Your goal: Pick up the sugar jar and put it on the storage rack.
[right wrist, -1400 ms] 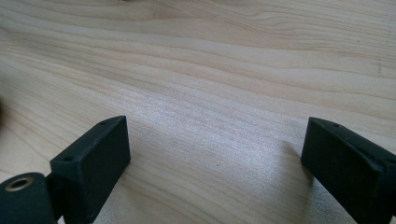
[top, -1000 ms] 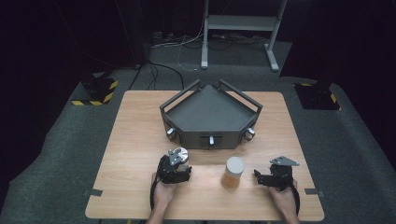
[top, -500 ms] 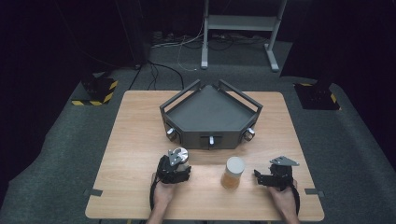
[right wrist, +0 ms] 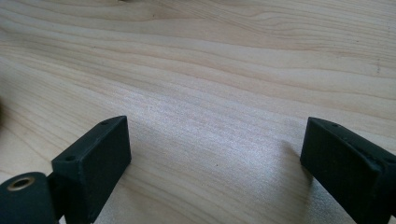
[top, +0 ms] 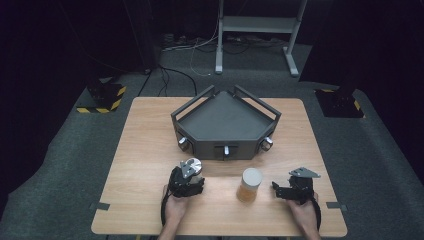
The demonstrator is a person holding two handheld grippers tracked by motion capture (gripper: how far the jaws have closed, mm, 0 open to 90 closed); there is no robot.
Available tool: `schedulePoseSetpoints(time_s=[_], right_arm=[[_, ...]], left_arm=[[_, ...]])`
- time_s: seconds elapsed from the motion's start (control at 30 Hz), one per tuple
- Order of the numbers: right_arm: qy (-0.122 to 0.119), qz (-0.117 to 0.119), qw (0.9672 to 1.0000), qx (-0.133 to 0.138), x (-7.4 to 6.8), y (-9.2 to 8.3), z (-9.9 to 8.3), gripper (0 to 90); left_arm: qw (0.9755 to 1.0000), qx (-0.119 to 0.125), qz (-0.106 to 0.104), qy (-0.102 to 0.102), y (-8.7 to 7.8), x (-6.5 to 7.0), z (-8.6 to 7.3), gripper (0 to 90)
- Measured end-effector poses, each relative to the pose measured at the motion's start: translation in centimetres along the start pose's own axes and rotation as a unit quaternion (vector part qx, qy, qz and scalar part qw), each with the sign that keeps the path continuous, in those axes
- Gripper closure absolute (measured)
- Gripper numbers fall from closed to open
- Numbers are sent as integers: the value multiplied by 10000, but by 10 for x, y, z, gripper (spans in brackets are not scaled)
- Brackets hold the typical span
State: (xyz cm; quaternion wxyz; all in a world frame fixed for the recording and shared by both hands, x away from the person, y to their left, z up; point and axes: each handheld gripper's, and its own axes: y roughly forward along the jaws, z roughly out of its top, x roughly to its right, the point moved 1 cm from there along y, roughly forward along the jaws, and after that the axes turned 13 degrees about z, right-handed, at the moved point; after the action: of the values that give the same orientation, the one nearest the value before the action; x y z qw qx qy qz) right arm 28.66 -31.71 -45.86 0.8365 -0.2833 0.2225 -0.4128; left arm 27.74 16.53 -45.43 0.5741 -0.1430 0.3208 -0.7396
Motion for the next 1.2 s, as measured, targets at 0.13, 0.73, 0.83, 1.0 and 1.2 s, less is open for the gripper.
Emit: schedulePoseSetpoints(time_s=[0.13,0.73,0.83,1.0,1.2], right_arm=[[-1,0,10000,0,0,0,0,84],[10,6,10000,3,0,0,0,86],[1,6,10000,4,0,0,0,86],[1,7,10000,6,0,0,0,86],[-2,-4,10000,4,0,0,0,87]], left_arm=[[10000,-26,-16,44,-3,-2,4,316],[9995,-45,-243,176,-23,-12,33,316],[9992,-41,-339,198,-27,-15,42,317],[9984,-35,-529,196,-32,-21,56,316],[9974,-43,-679,247,-38,-27,77,316]])
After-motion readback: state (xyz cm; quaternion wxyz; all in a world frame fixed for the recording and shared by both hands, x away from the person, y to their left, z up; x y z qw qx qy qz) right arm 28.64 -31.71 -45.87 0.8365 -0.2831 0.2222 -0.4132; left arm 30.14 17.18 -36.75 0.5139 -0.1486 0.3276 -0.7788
